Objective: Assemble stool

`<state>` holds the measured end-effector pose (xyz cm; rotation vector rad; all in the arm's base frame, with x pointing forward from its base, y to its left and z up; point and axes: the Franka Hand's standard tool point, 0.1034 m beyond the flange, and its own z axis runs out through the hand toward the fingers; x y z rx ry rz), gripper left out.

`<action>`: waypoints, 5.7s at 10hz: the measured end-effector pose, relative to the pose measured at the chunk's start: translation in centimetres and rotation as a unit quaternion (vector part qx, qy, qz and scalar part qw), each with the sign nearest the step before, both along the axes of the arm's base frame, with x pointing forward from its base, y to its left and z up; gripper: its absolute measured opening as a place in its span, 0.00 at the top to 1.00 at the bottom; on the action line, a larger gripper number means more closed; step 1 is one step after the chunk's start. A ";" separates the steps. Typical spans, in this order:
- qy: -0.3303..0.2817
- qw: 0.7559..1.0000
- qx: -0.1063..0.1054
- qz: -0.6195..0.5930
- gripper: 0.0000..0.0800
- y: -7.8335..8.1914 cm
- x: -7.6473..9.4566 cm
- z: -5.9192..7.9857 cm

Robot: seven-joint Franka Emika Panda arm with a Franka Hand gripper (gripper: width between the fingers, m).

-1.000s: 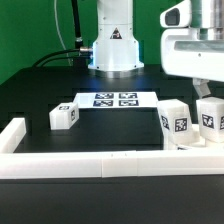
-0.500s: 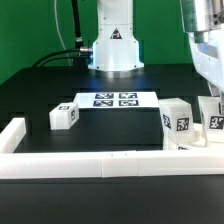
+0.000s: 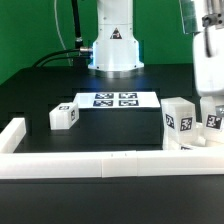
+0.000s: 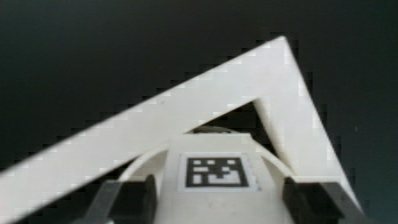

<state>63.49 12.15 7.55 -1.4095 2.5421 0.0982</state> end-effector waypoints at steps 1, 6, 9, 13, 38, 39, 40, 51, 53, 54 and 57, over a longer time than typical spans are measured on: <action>-0.019 0.999 0.005 -0.029 0.57 0.2 -0.1 -0.1; -0.055 0.998 -0.011 0.024 0.28 0.7 0.0 0.5; -0.090 0.972 -0.042 0.213 0.19 0.6 0.1 2.8; -0.108 0.928 -0.072 0.349 0.19 0.5 0.0 2.8; -0.072 0.344 -0.102 0.930 0.19 -0.8 -1.6 0.3; -0.072 0.345 -0.102 0.930 0.19 -0.9 -1.6 0.3; -0.072 0.347 -0.102 0.929 0.31 -0.9 -1.6 0.3; -0.030 0.795 -0.094 0.599 0.57 -1.0 -0.6 0.2; -0.022 0.828 -0.088 0.554 0.57 -0.8 -0.5 0.3; -0.019 0.848 -0.081 0.524 0.57 -0.6 -0.6 0.3; -0.007 0.900 -0.068 0.430 0.57 -0.6 -0.5 0.3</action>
Offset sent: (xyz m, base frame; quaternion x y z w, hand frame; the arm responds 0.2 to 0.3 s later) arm 0.0000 0.0000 0.0000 0.0000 0.0000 0.0000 1.0000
